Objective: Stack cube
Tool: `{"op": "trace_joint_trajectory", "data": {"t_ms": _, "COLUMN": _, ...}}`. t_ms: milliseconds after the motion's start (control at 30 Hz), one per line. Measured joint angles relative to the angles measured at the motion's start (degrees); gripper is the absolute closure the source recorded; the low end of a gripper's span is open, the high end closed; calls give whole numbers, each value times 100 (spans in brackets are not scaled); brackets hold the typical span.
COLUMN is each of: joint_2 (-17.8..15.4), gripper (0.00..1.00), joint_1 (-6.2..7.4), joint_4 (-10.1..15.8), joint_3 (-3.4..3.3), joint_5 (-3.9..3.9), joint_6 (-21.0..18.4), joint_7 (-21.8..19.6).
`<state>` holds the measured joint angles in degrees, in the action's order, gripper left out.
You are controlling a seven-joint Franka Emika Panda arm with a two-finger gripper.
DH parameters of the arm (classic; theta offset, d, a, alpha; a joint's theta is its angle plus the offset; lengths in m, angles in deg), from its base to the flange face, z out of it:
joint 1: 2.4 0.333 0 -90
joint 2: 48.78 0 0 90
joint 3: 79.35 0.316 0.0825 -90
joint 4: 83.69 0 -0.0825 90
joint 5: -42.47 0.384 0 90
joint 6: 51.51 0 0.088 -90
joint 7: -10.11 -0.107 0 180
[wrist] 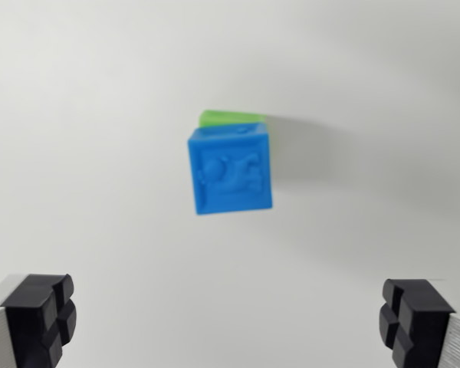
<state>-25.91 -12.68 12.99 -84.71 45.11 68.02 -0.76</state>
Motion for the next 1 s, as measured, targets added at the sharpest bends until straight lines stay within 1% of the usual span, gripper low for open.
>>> {"op": "trace_joint_trajectory", "data": {"t_ms": 500, "joint_2": -246, "gripper": 0, "joint_1": 0, "joint_4": -471, "joint_3": -9, "joint_5": -29, "joint_6": -711, "joint_7": -18}}
{"op": "trace_joint_trajectory", "data": {"t_ms": 833, "joint_2": -325, "gripper": 0, "joint_1": 0, "joint_4": -758, "joint_3": -16, "joint_5": -36, "joint_6": -1074, "joint_7": -24}}
{"op": "trace_joint_trajectory", "data": {"t_ms": 1000, "joint_2": -337, "gripper": 0, "joint_1": 0, "joint_4": -859, "joint_3": -18, "joint_5": -38, "joint_6": -1189, "joint_7": -25}}
